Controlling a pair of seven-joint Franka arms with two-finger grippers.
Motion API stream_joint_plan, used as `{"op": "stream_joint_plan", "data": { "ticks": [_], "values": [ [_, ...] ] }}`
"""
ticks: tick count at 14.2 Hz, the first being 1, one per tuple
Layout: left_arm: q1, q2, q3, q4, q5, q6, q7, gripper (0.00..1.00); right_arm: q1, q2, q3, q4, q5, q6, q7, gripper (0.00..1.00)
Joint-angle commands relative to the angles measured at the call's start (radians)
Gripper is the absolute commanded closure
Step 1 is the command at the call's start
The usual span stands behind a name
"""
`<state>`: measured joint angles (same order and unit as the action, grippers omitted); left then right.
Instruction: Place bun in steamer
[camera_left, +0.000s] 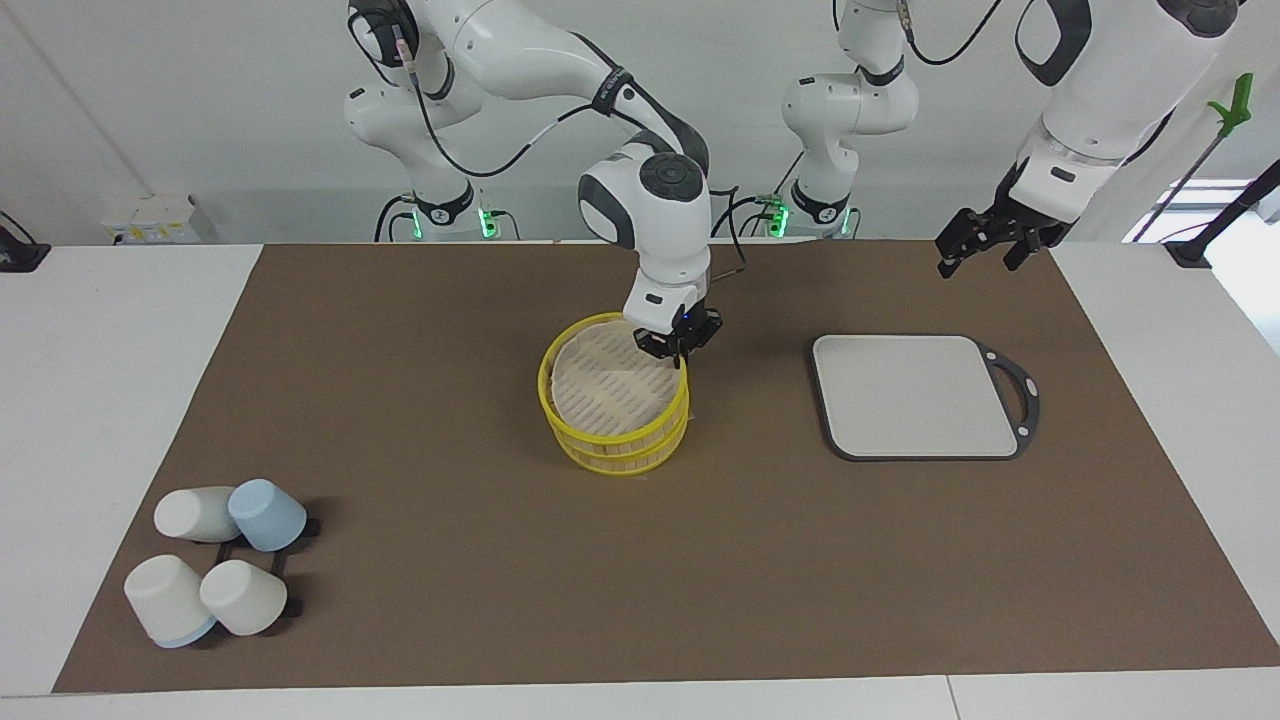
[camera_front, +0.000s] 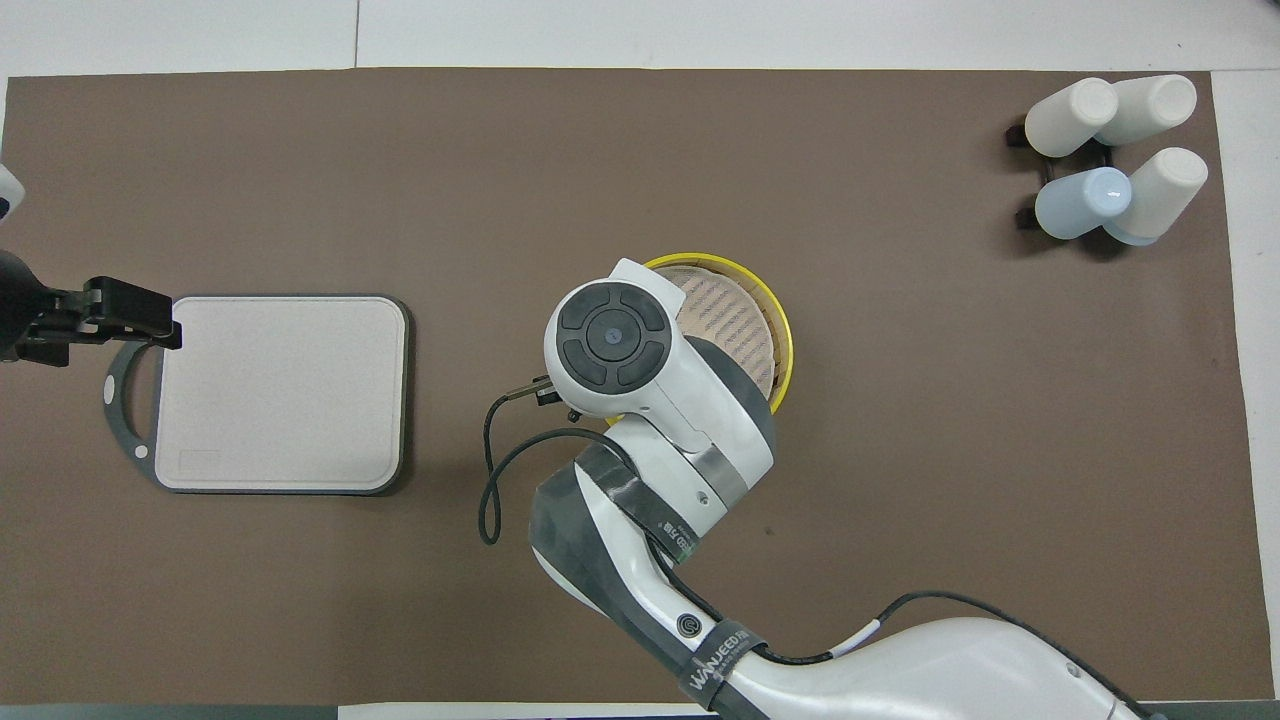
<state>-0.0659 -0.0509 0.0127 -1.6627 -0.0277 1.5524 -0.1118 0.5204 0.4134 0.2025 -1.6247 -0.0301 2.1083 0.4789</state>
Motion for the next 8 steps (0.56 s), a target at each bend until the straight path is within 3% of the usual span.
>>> {"op": "stream_joint_plan", "data": {
  "ticks": [1, 8],
  "values": [
    [0.012, 0.008, -0.003, 0.021, -0.021, -0.011, 0.024, 0.00, 0.024, -0.012, 0.006, -0.030, -0.013, 0.035, 0.052, 1.00],
    [0.014, 0.002, -0.002, 0.021, -0.014, 0.006, 0.029, 0.00, 0.015, -0.005, 0.005, -0.052, -0.014, 0.094, 0.053, 1.00]
  ]
}}
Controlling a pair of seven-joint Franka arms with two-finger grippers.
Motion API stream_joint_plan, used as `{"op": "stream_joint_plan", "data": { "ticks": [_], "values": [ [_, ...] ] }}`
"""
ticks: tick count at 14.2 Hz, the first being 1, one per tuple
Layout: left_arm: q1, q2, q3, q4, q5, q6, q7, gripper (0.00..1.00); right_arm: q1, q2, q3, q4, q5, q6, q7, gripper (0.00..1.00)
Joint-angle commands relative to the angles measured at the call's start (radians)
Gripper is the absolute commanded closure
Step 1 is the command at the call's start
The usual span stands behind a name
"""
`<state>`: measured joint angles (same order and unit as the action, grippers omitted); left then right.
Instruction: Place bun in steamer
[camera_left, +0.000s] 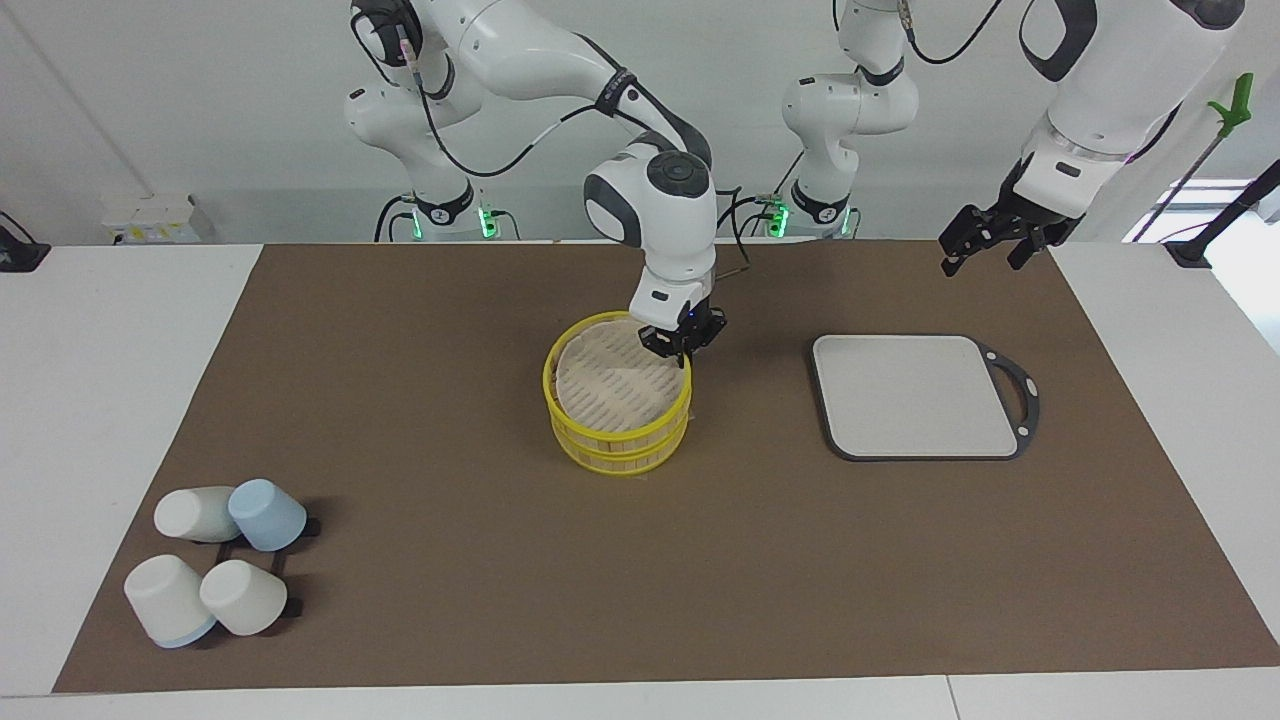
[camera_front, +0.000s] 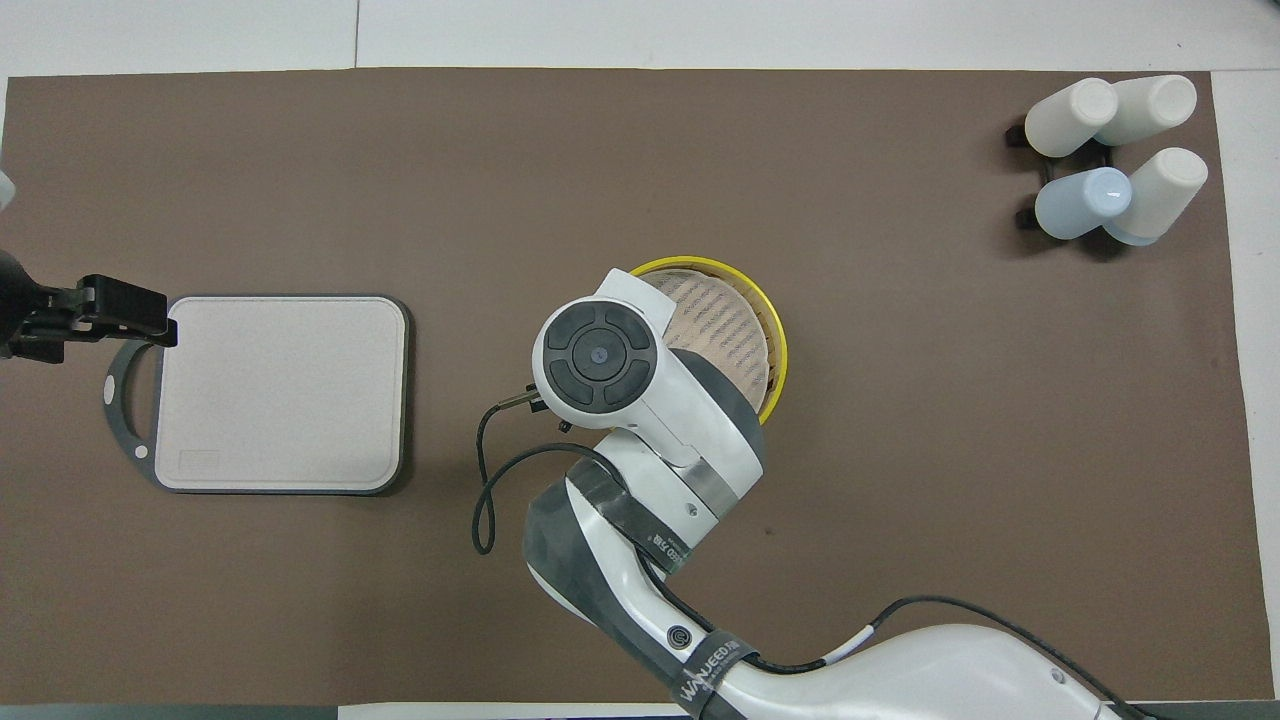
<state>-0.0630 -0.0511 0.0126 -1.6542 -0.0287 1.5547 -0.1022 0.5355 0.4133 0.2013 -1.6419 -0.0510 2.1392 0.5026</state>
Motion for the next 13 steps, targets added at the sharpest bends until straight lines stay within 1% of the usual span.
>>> {"op": "stream_joint_plan", "data": {
  "ticks": [1, 5, 6, 8, 10, 11, 12, 13],
  "values": [
    [0.011, 0.002, -0.002, 0.014, -0.013, 0.004, 0.019, 0.00, 0.001, -0.007, 0.006, -0.045, 0.006, 0.076, 0.031, 1.00],
    [0.005, 0.002, -0.005, 0.016, -0.010, 0.002, 0.018, 0.00, 0.000, -0.013, 0.006, -0.072, 0.006, 0.094, 0.031, 1.00],
    [0.006, 0.003, -0.005, 0.016, -0.007, 0.002, 0.019, 0.00, 0.000, -0.013, 0.006, -0.072, 0.006, 0.094, 0.031, 0.81],
    [0.008, 0.004, -0.003, 0.014, 0.004, 0.005, 0.048, 0.00, -0.002, -0.013, 0.006, -0.072, 0.006, 0.093, 0.033, 0.54],
    [0.008, 0.004, -0.005, 0.014, 0.018, 0.015, 0.059, 0.00, 0.000, -0.013, 0.006, -0.067, 0.006, 0.093, 0.034, 0.19],
    [0.009, 0.002, -0.005, 0.011, 0.018, 0.016, 0.061, 0.00, 0.000, -0.013, 0.006, -0.065, 0.006, 0.091, 0.036, 0.06],
    [0.011, 0.002, -0.005, 0.011, 0.018, 0.019, 0.061, 0.00, 0.003, -0.013, 0.006, -0.058, 0.006, 0.088, 0.034, 0.00],
    [0.011, 0.002, -0.005, 0.011, 0.018, 0.019, 0.061, 0.00, 0.004, -0.013, 0.006, -0.044, 0.006, 0.078, 0.034, 0.00]
  ]
}}
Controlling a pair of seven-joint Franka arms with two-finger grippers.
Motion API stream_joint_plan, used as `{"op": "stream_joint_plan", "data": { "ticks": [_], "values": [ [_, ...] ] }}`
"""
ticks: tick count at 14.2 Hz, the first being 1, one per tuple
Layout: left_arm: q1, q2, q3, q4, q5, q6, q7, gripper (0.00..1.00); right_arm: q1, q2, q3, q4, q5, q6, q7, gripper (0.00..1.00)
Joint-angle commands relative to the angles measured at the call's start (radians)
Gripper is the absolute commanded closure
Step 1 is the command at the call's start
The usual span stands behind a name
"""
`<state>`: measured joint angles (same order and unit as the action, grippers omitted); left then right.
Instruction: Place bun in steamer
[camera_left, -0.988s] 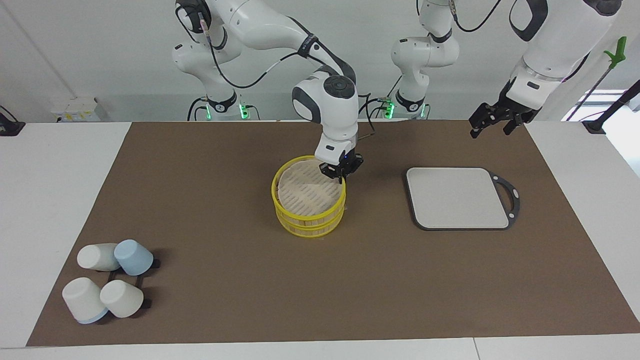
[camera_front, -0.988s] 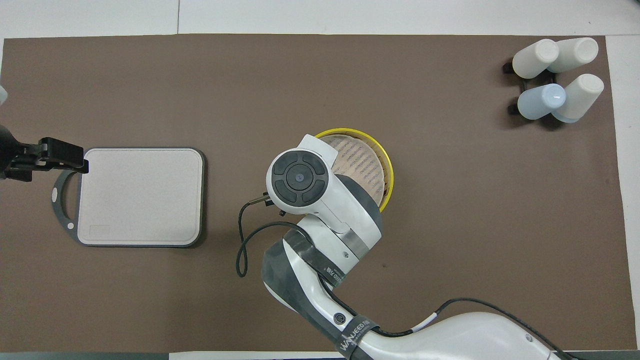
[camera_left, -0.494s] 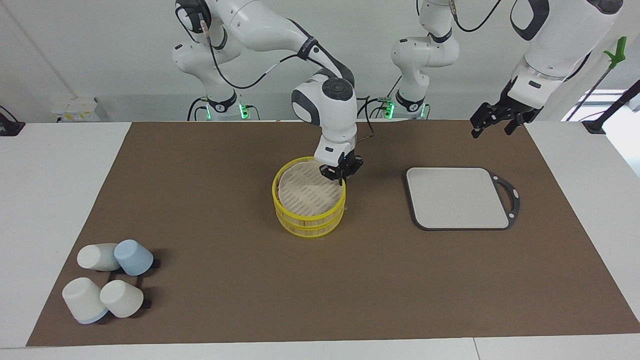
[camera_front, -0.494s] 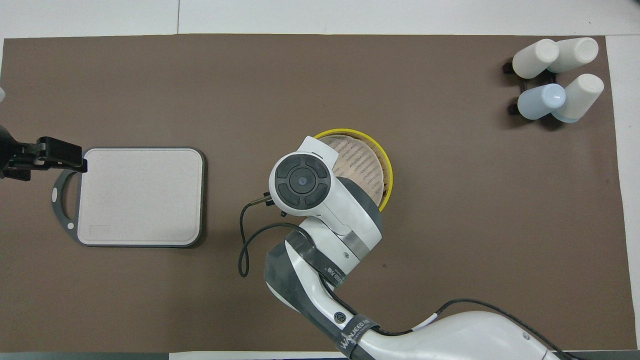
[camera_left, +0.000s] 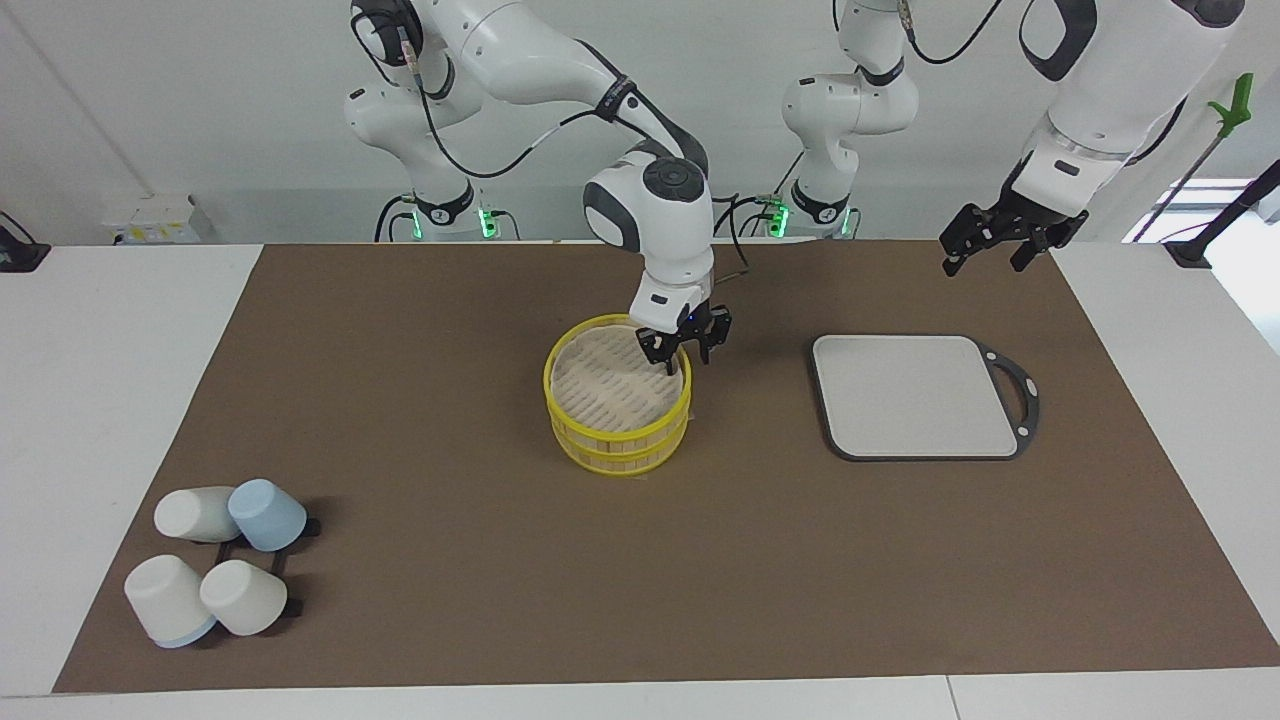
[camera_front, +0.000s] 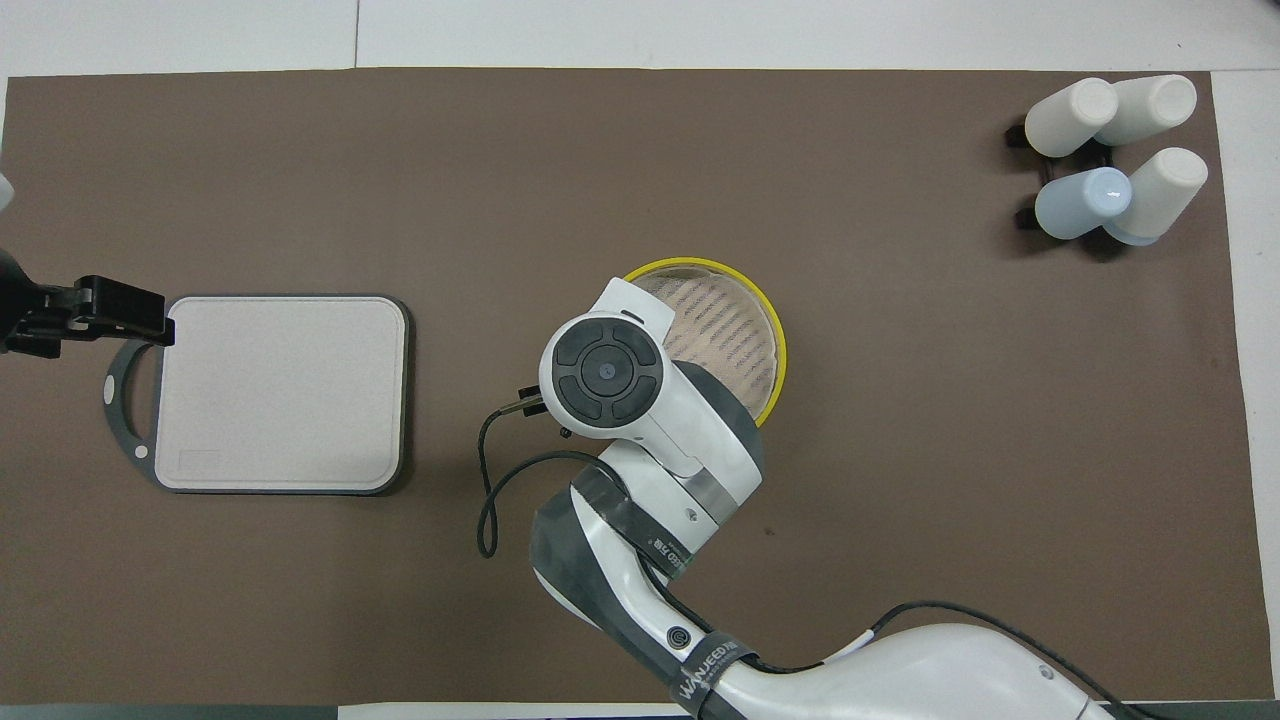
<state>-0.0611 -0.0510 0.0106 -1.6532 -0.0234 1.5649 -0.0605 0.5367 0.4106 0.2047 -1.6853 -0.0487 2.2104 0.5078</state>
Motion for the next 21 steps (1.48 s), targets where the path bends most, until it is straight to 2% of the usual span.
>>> {"op": "stream_joint_plan", "data": {
  "ticks": [1, 4, 5, 9, 11, 13, 15, 17, 21],
  "values": [
    [0.007, 0.002, -0.003, 0.010, 0.014, 0.012, 0.021, 0.00, 0.000, -0.009, 0.001, 0.019, -0.002, -0.004, 0.029, 0.00],
    [0.007, 0.000, -0.003, 0.006, 0.013, 0.015, 0.030, 0.00, -0.076, -0.031, 0.001, 0.090, -0.063, -0.133, 0.018, 0.00],
    [0.007, 0.000, -0.003, 0.006, 0.013, 0.015, 0.030, 0.00, -0.122, -0.082, 0.002, 0.082, -0.063, -0.167, 0.018, 0.00],
    [0.009, 0.000, -0.003, 0.006, 0.013, 0.015, 0.031, 0.00, -0.276, -0.257, 0.002, 0.084, -0.053, -0.473, -0.037, 0.00],
    [0.010, 0.000, -0.003, 0.004, 0.013, 0.017, 0.031, 0.00, -0.340, -0.338, 0.002, 0.084, -0.046, -0.575, -0.073, 0.00],
    [0.010, 0.000, -0.001, 0.004, 0.013, 0.021, 0.030, 0.00, -0.420, -0.400, 0.001, 0.082, -0.002, -0.644, -0.219, 0.00],
    [0.010, -0.001, -0.001, 0.004, 0.013, 0.023, 0.030, 0.00, -0.512, -0.437, -0.004, 0.082, 0.059, -0.695, -0.340, 0.00],
    [0.010, 0.000, -0.001, 0.004, 0.014, 0.023, 0.030, 0.00, -0.485, -0.461, -0.091, 0.079, 0.062, -0.713, -0.441, 0.00],
    [0.010, 0.000, -0.001, 0.004, 0.014, 0.023, 0.030, 0.00, -0.483, -0.452, -0.182, 0.079, 0.058, -0.692, -0.514, 0.00]
  ]
}}
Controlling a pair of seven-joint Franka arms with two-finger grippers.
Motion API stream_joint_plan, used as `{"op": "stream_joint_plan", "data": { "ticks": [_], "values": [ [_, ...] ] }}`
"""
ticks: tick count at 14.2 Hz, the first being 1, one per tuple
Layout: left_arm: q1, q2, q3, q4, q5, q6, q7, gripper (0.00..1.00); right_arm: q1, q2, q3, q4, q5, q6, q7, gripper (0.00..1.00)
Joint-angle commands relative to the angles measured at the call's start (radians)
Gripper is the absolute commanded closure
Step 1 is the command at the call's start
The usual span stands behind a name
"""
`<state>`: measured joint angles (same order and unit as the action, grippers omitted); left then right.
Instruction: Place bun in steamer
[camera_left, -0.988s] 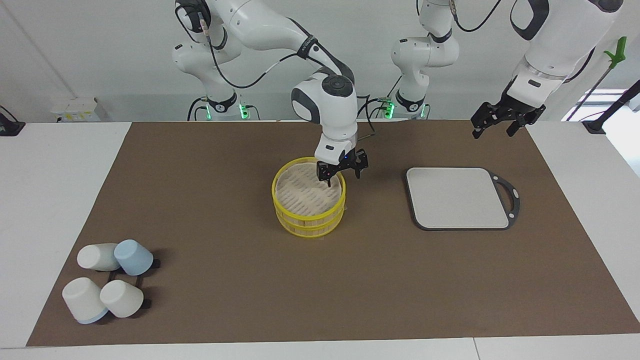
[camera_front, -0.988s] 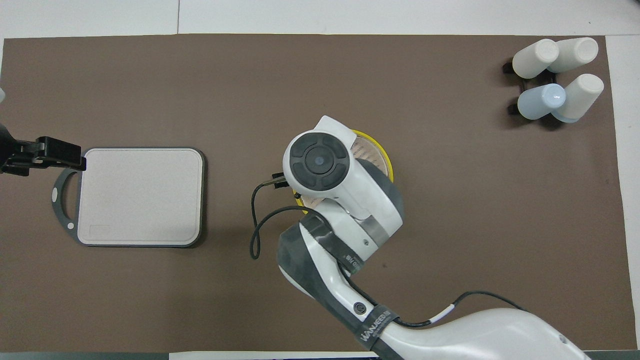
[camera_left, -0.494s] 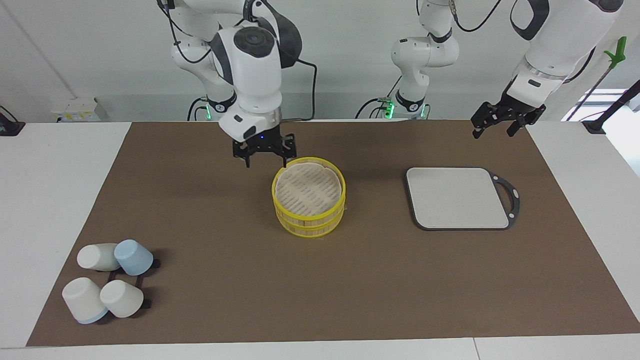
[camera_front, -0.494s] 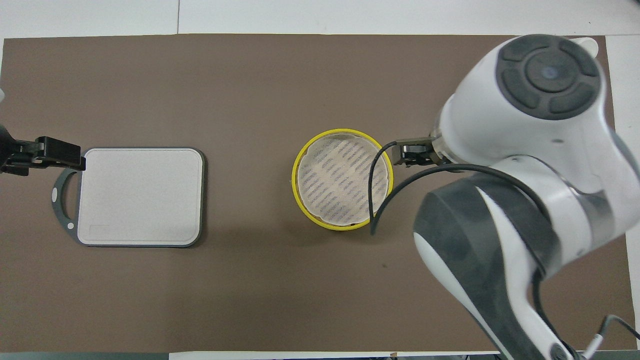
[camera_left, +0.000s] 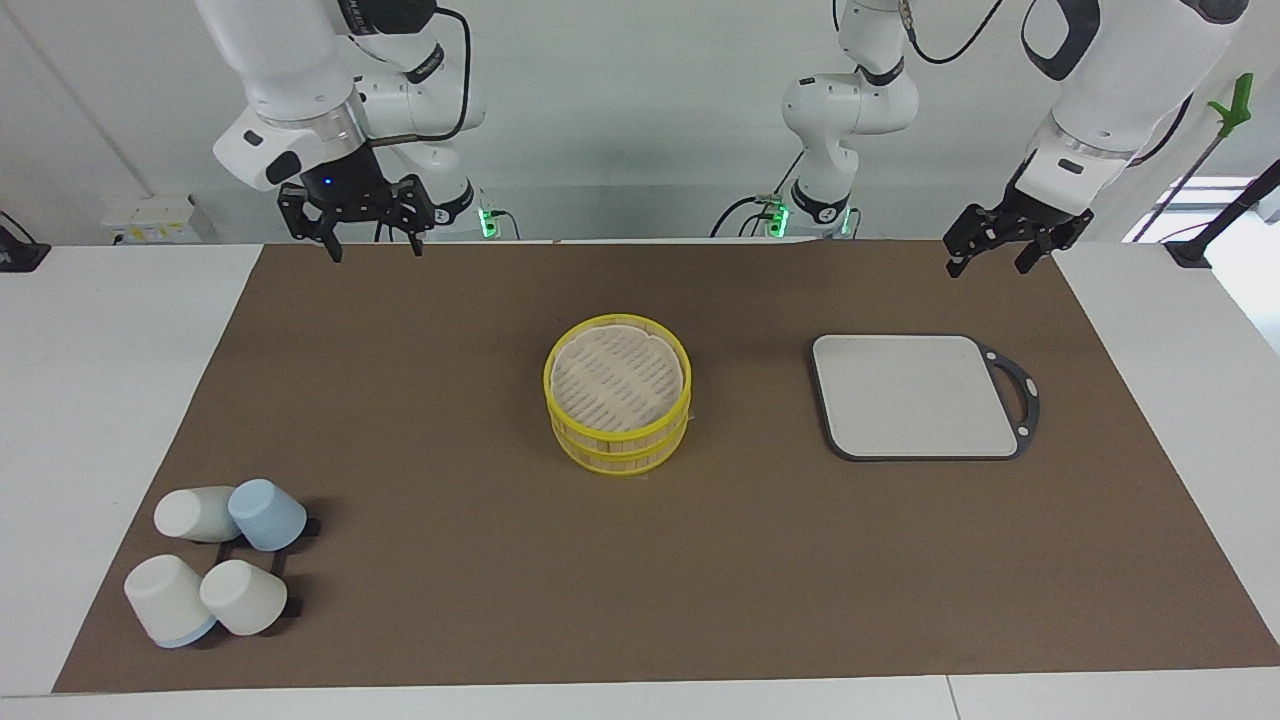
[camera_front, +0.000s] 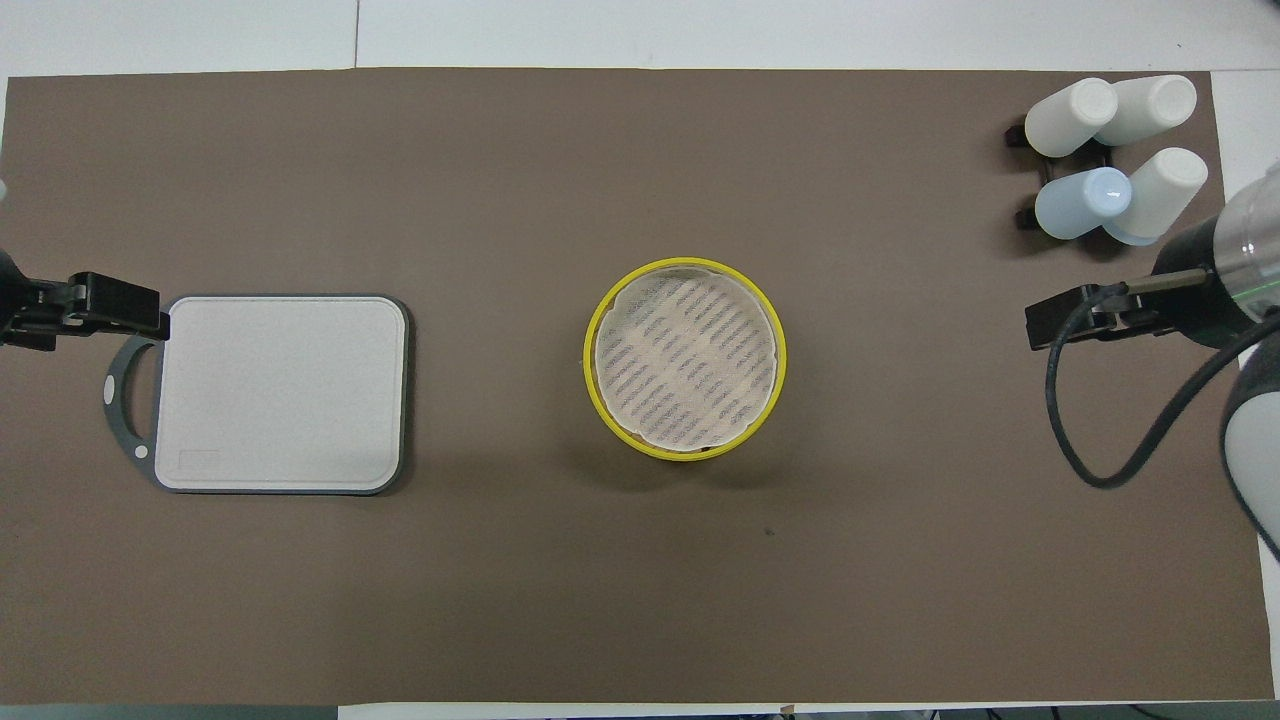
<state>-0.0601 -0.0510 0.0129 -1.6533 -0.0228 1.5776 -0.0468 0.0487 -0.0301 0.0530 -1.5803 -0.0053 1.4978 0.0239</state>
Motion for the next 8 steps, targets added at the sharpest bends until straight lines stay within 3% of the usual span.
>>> {"op": "stream_joint_plan", "data": {
  "ticks": [1, 8],
  "values": [
    [0.010, 0.000, -0.004, 0.004, 0.014, 0.012, 0.016, 0.00, 0.005, -0.010, -0.041, -0.024, 0.004, 0.028, -0.033, 0.00],
    [0.010, -0.001, -0.004, 0.003, 0.012, 0.012, 0.015, 0.00, 0.003, 0.025, -0.041, -0.014, -0.033, 0.047, -0.035, 0.00]
  ]
}}
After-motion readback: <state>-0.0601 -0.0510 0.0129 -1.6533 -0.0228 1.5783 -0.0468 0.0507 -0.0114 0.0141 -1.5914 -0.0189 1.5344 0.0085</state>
